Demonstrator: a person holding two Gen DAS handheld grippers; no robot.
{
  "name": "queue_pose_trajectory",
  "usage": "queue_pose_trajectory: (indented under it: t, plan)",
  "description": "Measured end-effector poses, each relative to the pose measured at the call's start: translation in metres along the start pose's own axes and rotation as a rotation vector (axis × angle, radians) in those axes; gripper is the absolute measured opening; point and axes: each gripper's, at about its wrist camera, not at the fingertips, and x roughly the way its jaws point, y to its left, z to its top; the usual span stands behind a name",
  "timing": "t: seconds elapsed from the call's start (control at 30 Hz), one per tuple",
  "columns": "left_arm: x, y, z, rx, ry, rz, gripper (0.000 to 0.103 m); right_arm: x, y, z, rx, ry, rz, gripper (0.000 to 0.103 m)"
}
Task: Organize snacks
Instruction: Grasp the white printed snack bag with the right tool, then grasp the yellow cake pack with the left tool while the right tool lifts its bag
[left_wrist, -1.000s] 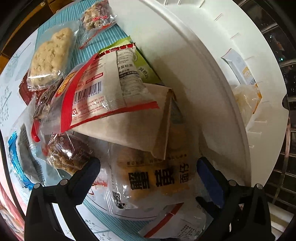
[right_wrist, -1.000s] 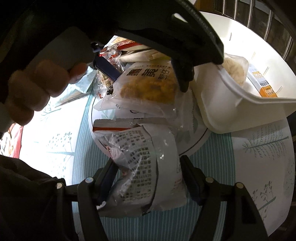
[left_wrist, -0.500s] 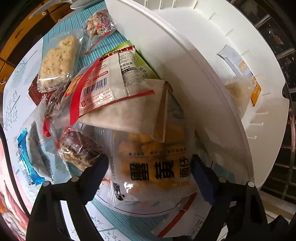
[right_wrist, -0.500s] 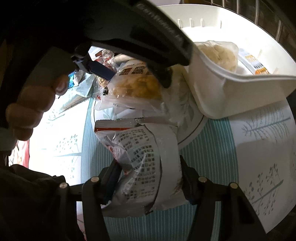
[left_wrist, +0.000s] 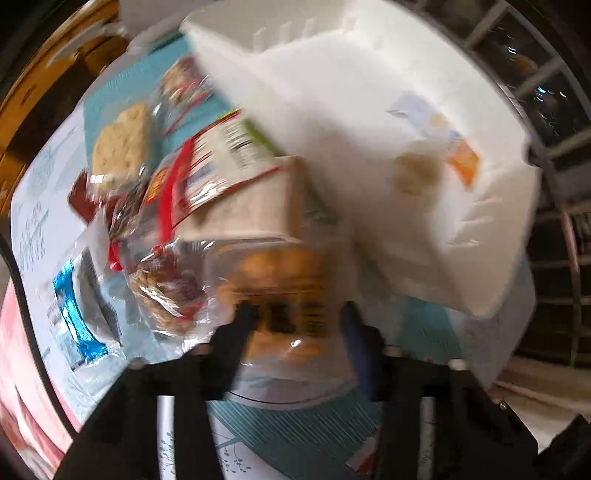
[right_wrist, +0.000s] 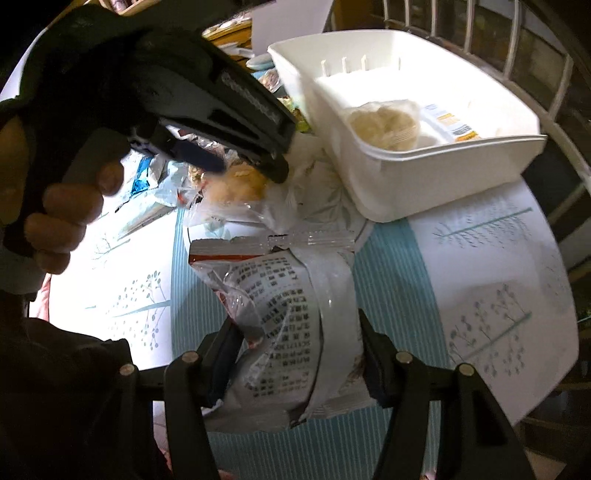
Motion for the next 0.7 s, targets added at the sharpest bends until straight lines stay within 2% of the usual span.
queue_pose_trajectory:
  t: [0.03,0.1,0.2,0.3,0.37,0.43,0.5,0.6,0.63,0.7]
  plan:
    - [-0.004,-0.005,-0.003,0.028,-0.003,0.006,0.024,-0.005,0.001,-0.003,0.005,-0.007,-0.012,0.058]
    - [-0.007,-0.013,-0.010,0.065,-0.006,-0.008,0.013,-0.011,0.004,-0.008,0.015,-0.015,-0.031,0.058]
    - [-0.003,-0.008,-0.024,0.041,0.038,-0.035,0.012,-0.021,0.009,-0.017,0.032,-0.032,-0.066,0.058]
    - [-0.005,0.004,-0.034,0.034,0.042,-0.061,0.013,-0.030,0.009,-0.025,0.057,-0.044,-0.086,0.058]
    - [-0.007,0.013,-0.040,0.046,0.049,-0.073,0.024,-0.034,0.010,-0.032,0.078,-0.045,-0.094,0.058]
    - [-0.004,0.025,-0.038,0.068,0.072,-0.081,0.058,-0.037,0.008,-0.039,0.100,-0.046,-0.097,0.058]
    - [-0.004,0.034,-0.037,0.081,0.080,-0.084,0.074,-0.038,0.011,-0.044,0.117,-0.048,-0.099,0.058]
    - [-0.004,0.043,-0.032,0.109,0.089,-0.052,0.081,-0.035,0.013,-0.047,0.145,-0.053,-0.106,0.058]
    - [-0.001,0.046,-0.031,0.113,0.097,-0.039,0.086,-0.035,0.013,-0.047,0.154,-0.054,-0.109,0.058]
    - [0.002,0.056,-0.028,0.108,0.120,-0.014,0.091,-0.032,0.012,-0.047,0.174,-0.057,-0.111,0.058]
